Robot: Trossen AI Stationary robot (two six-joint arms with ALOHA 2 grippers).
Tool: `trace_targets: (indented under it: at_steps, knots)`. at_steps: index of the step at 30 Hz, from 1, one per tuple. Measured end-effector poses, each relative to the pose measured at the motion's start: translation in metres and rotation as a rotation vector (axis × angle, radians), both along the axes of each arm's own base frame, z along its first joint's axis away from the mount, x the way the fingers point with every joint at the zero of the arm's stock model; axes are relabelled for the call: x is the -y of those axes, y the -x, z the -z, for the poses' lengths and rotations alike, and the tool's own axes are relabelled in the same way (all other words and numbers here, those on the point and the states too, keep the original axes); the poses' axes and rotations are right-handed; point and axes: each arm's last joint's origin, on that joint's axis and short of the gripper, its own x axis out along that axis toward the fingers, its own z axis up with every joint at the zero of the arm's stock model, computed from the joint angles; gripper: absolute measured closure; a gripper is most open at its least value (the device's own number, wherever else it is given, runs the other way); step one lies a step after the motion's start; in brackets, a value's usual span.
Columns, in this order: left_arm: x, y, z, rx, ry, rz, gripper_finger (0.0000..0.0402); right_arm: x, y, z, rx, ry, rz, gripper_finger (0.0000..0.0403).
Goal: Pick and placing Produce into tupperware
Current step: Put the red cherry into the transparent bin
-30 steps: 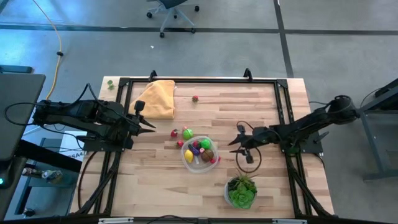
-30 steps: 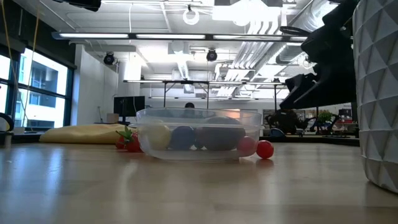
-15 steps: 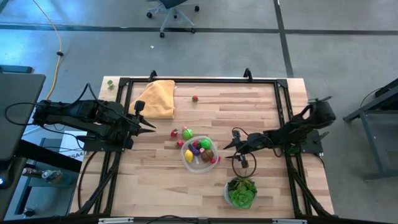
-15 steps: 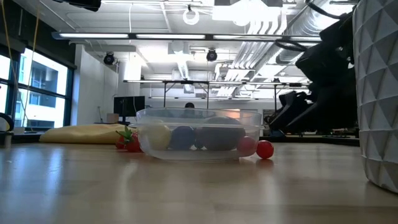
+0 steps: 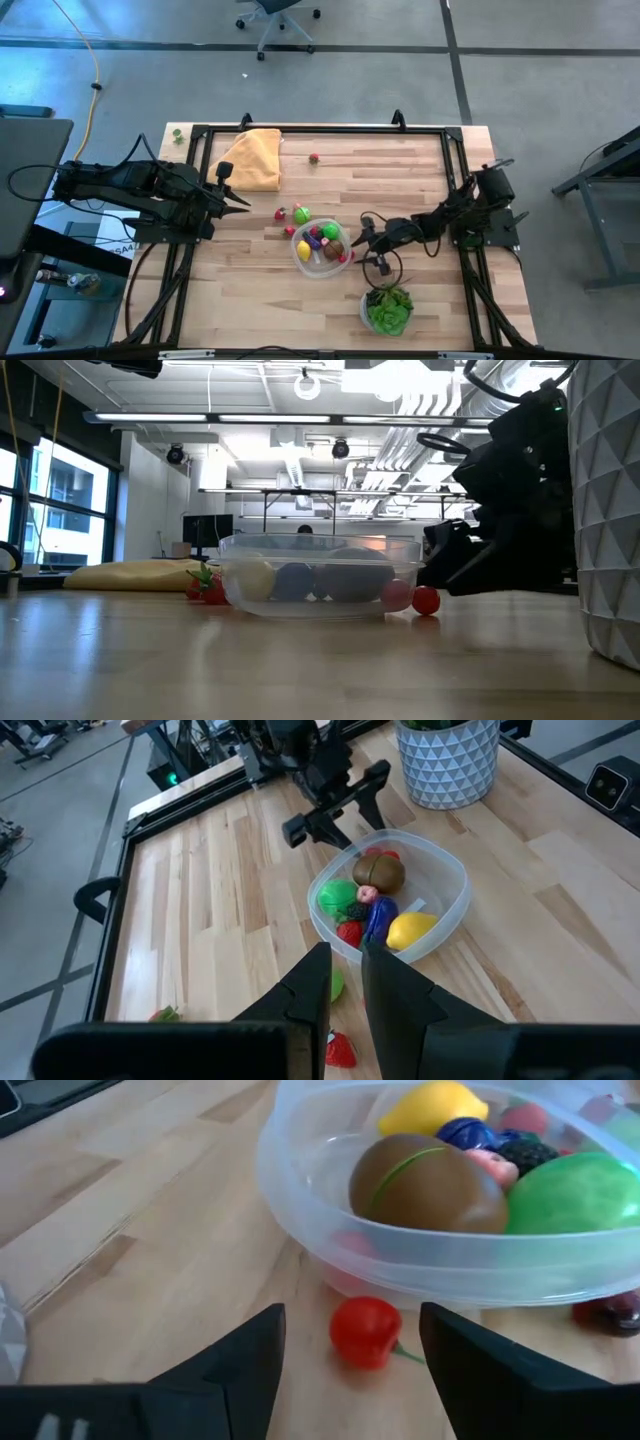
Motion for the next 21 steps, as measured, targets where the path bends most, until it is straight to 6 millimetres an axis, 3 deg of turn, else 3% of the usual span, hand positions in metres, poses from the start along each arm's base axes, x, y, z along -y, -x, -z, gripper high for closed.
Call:
trace_targets:
  at_steps: [21]
  knots:
    - [0.0,0.0,0.0,0.0,0.0,0.0,0.035,-0.002,-0.01,0.001,-0.063,0.065,-0.013,0.0179]
